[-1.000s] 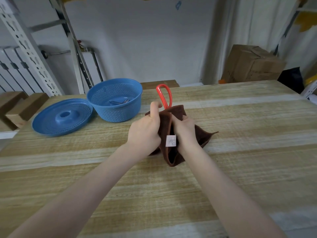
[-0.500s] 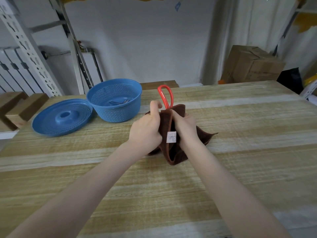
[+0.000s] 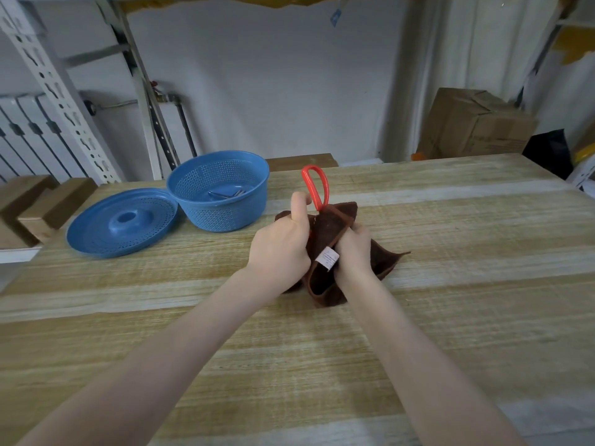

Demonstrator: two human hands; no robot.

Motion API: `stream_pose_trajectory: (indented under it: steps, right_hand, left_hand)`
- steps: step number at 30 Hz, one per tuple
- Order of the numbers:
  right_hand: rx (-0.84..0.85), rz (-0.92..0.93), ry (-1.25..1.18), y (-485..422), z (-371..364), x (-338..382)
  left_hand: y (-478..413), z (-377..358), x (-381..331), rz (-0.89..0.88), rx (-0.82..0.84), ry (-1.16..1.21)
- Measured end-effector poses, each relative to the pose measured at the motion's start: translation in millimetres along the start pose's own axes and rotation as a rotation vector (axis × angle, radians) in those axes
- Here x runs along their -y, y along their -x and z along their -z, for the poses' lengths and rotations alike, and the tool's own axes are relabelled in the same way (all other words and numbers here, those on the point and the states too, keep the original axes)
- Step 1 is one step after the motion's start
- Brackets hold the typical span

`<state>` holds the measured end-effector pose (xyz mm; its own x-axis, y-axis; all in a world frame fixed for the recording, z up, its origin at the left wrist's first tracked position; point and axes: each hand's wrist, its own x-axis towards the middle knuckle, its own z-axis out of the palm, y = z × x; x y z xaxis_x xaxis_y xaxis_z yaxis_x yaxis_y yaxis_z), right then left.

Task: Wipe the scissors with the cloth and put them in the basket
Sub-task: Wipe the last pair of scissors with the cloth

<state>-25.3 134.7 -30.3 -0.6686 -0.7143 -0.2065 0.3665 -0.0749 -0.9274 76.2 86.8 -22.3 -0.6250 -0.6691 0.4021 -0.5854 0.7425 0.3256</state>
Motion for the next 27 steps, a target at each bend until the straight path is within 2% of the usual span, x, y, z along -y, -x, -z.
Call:
stream_pose_trajectory:
  steps: [4, 10, 12, 14, 16, 18, 19, 24, 27]
  right_hand:
    - [0.150, -0.077, -0.031, 0.2, 13.5, 4.9]
    - [0.006, -0.267, -0.251, 0.9, 27.8, 1.5]
    - [0.018, -0.299, -0.337, 4.0, 25.8, -0.3]
    - [0.125, -0.304, -0.386, 10.3, 18.1, 5.4]
    - [0.238, -0.209, -0.264, 13.2, 8.9, 5.8]
    - [0.227, -0.029, 0.003, 13.2, 3.2, 2.0]
    - [0.210, 0.023, 0.061, 13.7, 2.6, 1.6]
    - [0.080, 0.077, 0.009, 10.5, -0.2, -1.3]
    - [0.113, 0.052, -0.029, 12.2, -5.5, -3.0]
  left_hand:
    - [2.8, 12.7, 7.4, 0.000, -0.030, 0.082]
    - [6.6, 17.4, 11.3, -0.011, -0.070, 0.173]
    - [6.7, 15.6, 9.8, -0.013, -0.073, 0.175]
    - [7.2, 12.8, 7.9, -0.024, -0.065, 0.163]
    - [8.9, 9.7, 6.3, -0.036, -0.050, 0.143]
    - [11.7, 8.7, 5.5, -0.052, -0.043, 0.109]
    - [13.3, 9.1, 5.7, -0.054, -0.046, 0.103]
    - [15.8, 8.4, 2.9, -0.083, -0.061, 0.099]
    - [12.1, 8.8, 4.0, -0.056, -0.068, 0.081]
